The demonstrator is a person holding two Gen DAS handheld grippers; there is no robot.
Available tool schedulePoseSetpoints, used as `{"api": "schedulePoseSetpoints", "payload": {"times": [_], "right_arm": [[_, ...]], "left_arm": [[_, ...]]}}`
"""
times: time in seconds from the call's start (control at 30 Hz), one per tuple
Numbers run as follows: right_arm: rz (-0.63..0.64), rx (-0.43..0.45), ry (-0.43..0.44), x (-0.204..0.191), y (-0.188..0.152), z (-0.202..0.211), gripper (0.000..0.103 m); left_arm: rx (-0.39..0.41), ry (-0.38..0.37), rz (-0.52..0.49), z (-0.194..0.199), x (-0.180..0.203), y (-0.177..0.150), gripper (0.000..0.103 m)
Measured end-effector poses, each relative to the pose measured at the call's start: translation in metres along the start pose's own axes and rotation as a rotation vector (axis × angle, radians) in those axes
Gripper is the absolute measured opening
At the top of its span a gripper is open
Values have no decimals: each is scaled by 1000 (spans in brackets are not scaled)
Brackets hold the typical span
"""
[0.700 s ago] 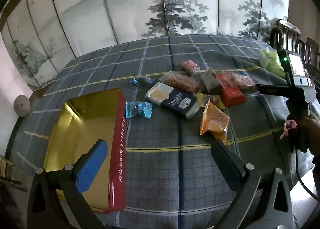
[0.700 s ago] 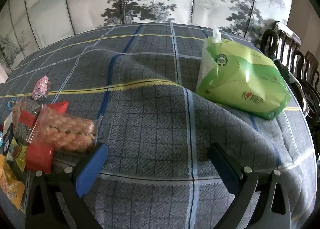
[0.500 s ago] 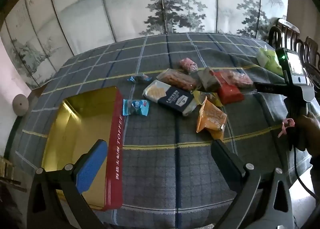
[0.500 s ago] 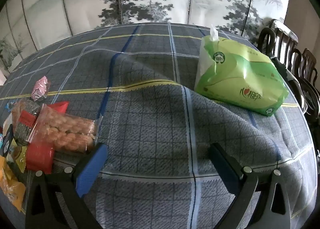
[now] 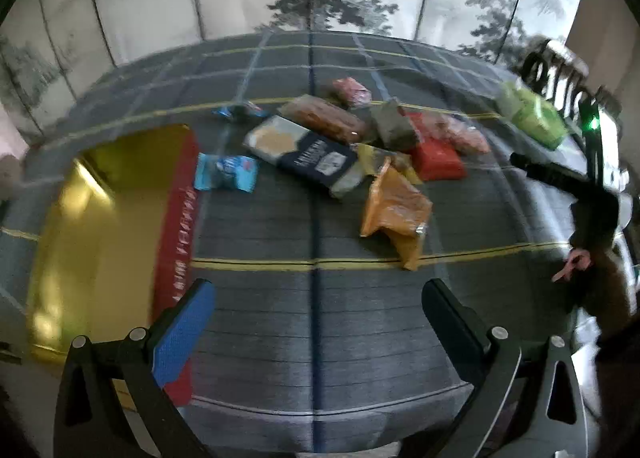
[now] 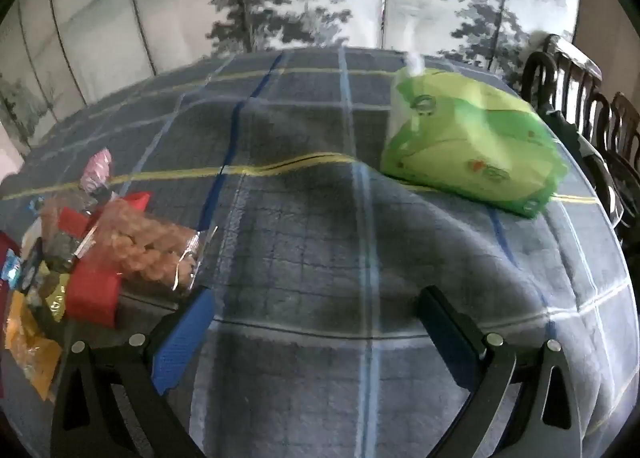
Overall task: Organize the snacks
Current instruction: 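Reach the left gripper toward the orange wafer packet and grasp it, then lift the orange wafer packet with the left gripper while the right gripper grasps a yellow-wrapped candy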
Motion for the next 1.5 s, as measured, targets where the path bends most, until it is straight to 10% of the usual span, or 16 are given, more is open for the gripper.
{"api": "schedulePoseSetpoints", "payload": {"times": [0.3, 0.6, 1.13, 1.27, 1.4, 1.5], "right_arm": [[-11, 62, -26, 19, 2, 19, 103], [-23, 58, -23, 23, 3, 13, 103], [-45, 66, 21, 24, -2, 11, 103], [-50, 70, 24, 24, -1, 11, 103], [-51, 71, 24, 24, -2, 11, 103], [-51, 71, 24, 24, -2, 12, 103]], "left_arm": [[31, -26, 110, -5, 9, 7, 101], [-4, -16, -81, -11, 49, 12, 101], [-60, -81, 10, -56, 67, 27, 97], [-76, -59, 3, -65, 65, 24, 86], [-138, -75, -1, -77, 68, 13, 39], [-139, -114, 35, -78, 67, 8, 34]]}}
Point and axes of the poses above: each gripper's, at about its wrist camera, not at the fingertips, and z roughly against the way its jaws point, x to its right, y to its top, the point moved 7 cm from there along -z, roughly the way its jaws point, and after that the axes turned 15 degrees about x, right-handed, at the moved point
